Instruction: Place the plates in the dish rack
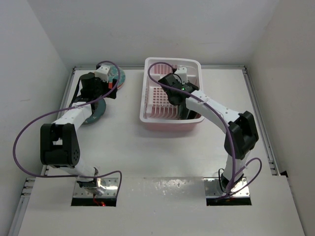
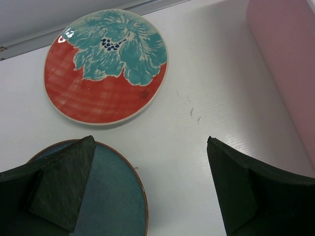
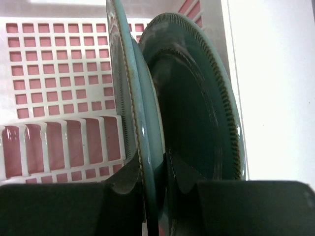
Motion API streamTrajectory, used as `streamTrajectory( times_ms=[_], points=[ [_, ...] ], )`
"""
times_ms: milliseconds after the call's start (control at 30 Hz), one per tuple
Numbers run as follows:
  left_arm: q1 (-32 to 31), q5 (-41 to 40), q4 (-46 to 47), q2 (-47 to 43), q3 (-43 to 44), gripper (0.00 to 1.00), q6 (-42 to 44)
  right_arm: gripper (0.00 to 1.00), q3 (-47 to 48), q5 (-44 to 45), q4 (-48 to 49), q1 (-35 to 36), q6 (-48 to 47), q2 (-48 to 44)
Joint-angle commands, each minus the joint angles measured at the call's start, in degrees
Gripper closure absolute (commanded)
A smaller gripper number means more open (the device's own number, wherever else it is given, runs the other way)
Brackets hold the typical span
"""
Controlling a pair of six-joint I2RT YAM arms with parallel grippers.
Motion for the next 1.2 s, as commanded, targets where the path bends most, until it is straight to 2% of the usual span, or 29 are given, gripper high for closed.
streamTrajectory(
  times_ms=[0, 33, 200, 267, 400, 533, 867, 1000, 1100, 1133, 1167],
  points=[
    [0.65, 1.24, 1.01, -0.84, 1.97, 0.00, -0.81, 0.81, 0.00, 1.06, -0.71, -0.47, 2.00, -1.58],
    [0.13, 1.24, 1.01, -0.84, 1.97, 0.00, -0.81, 0.73, 0.00, 1.24, -0.36, -0.64, 1.46, -2.02],
    [0.12, 1.85, 1.01, -0.84, 1.97, 0.00, -0.81, 0.62, 0.88, 2.21, 0.61, 0.32, -1.18, -2.73],
    [0.12, 2.47, 1.01, -0.84, 2.50, 0.00, -0.81, 0.52, 1.75, 3.26, 0.44, 0.50, -2.05, -3.08],
    [0.12, 2.47, 0.48, -0.84, 2.50, 0.00, -0.29, 0.44, 2.90, 4.05, 1.14, 0.94, -4.86, -4.05],
    [0.12, 2.99, 0.48, -0.84, 2.50, 0.00, -0.28, 0.39, 5.43, 3.88, 2.63, 1.73, -9.08, -4.40],
    [-0.40, 3.52, -0.57, -0.84, 3.55, 0.00, 0.24, 0.35, 8.44, 8.98, 5.01, 3.49, -14.36, -6.86],
    [-0.40, 2.74, -2.42, 0.21, 4.69, 0.00, 0.24, 0.28, 9.49, 7.66, 6.23, 3.49, -15.68, -7.04],
    [0.21, -1.04, -9.86, 2.93, 9.68, 0.04, 2.35, 0.23, 9.84, 3.36, 9.12, 3.22, -19.44, -8.09],
    [0.91, -3.83, -16.85, 6.25, 14.05, 0.07, 2.87, 0.22, 10.10, -0.48, 10.18, 2.79, -20.16, -8.79],
    [1.79, -5.25, -20.14, 7.85, 14.10, 0.07, 3.66, 0.22, 10.28, -2.08, 10.63, 2.61, -20.16, -8.97]
  ],
)
